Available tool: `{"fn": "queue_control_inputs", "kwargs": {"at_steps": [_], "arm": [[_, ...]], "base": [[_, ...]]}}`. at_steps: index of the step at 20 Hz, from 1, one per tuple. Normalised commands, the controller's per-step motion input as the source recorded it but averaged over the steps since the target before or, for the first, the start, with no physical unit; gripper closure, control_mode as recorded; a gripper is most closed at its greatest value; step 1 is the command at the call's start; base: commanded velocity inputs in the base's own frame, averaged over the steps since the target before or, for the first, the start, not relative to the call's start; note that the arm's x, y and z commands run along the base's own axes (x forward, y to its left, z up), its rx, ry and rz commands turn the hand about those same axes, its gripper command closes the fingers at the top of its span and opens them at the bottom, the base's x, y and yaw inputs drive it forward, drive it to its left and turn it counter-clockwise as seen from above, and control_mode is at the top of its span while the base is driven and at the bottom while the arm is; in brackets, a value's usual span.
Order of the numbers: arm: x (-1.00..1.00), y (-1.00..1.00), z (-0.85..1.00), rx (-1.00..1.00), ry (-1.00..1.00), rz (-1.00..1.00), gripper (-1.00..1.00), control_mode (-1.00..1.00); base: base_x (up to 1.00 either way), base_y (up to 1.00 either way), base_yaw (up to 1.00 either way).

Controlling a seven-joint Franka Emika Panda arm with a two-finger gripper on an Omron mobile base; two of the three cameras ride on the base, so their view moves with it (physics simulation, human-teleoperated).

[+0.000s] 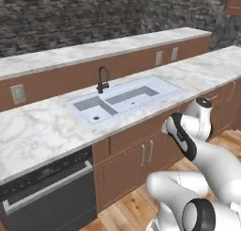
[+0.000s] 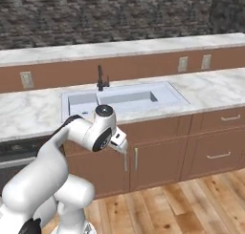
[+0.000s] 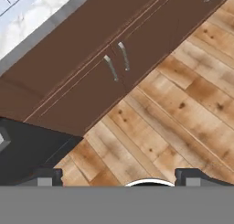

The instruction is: Four empty soda cans are scattered around the kitchen. Gather all the cans and cluster them next to the stove for recycling.

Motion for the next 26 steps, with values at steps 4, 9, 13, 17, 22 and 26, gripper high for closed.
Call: {"fn": "queue_control_inputs", "kwargs": {"at_steps": [4, 9, 13, 17, 22, 26], "arm": [[0.00, 0.00, 0.00, 0.00, 0.00, 0.00, -1.00, 1.00], [0.00, 0.00, 0.00, 0.00, 0.00, 0.00, -1.00, 1.00], [0.00, 0.00, 0.00, 0.00, 0.00, 0.00, -1.00, 1.00], [0.00, 0.00, 0.00, 0.00, 0.00, 0.00, -1.00, 1.00], [0.00, 0.00, 0.00, 0.00, 0.00, 0.00, -1.00, 1.00], [0.00, 0.00, 0.00, 0.00, 0.00, 0.00, -1.00, 1.00]], "base": [[-0.37, 1.00, 0.45], [-0.25, 1.00, 0.42], [-0.29, 1.00, 0.40], [-0.30, 1.00, 0.39], [-0.13, 1.00, 0.31], [0.00, 1.00, 0.23]]}}
